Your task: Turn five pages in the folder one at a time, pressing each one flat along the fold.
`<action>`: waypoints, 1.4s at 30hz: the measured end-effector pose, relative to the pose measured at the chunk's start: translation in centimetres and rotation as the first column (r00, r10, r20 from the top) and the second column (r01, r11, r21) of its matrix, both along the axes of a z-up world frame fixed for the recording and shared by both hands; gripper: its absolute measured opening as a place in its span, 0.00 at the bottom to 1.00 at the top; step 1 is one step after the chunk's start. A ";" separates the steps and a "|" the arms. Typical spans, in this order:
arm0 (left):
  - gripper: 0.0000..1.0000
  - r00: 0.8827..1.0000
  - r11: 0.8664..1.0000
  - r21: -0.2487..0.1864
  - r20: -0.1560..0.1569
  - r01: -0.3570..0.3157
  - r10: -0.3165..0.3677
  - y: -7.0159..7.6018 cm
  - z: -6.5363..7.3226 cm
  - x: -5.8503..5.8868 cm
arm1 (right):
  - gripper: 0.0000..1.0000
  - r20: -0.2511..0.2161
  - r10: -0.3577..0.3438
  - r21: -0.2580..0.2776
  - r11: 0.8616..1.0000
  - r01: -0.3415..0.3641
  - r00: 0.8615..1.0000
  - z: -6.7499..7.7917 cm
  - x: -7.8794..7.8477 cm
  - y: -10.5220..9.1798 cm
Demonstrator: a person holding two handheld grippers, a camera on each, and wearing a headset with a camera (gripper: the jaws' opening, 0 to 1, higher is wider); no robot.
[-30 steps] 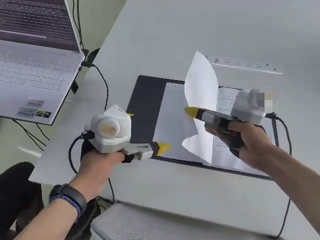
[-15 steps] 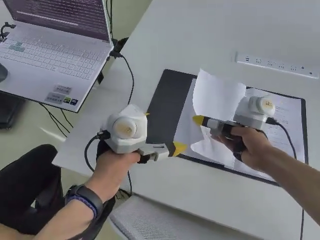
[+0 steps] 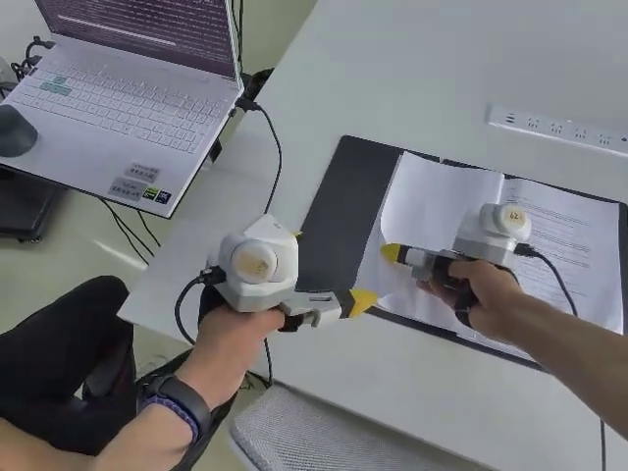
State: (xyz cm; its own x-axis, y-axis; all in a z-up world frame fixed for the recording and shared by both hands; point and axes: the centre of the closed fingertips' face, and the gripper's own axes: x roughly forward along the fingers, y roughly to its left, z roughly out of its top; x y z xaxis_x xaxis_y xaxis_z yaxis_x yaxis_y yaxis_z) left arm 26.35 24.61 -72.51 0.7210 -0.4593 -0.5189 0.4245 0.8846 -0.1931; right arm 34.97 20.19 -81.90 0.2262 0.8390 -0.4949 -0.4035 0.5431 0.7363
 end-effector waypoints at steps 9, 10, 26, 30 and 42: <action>0.85 1.000 1.000 0.002 -0.012 -0.005 0.005 -0.1 -0.4 -0.1 | 0.00 -0.009 -0.042 0.013 0.999 0.043 0.999 -0.4 0.1 0.1; 0.85 1.000 1.000 0.005 -0.013 -0.003 0.003 -0.1 -0.4 -0.2 | 0.00 -0.007 -0.044 0.014 0.999 0.044 0.999 -0.4 0.0 0.1; 0.84 0.998 0.998 0.015 -0.015 0.062 -0.061 -1.4 0.0 0.1 | 0.11 0.004 -0.018 0.034 0.999 0.018 1.000 0.5 -0.8 0.7; 0.83 0.996 0.996 -0.006 -0.003 0.089 -0.089 -2.2 0.4 0.4 | 0.16 0.010 -0.004 0.046 0.999 0.004 1.000 1.0 -1.1 0.8; 0.64 0.989 0.989 -0.023 -0.002 0.148 -0.148 -4.3 -0.6 1.7 | 0.27 0.102 -0.040 0.111 0.993 0.029 0.994 5.0 0.6 -1.6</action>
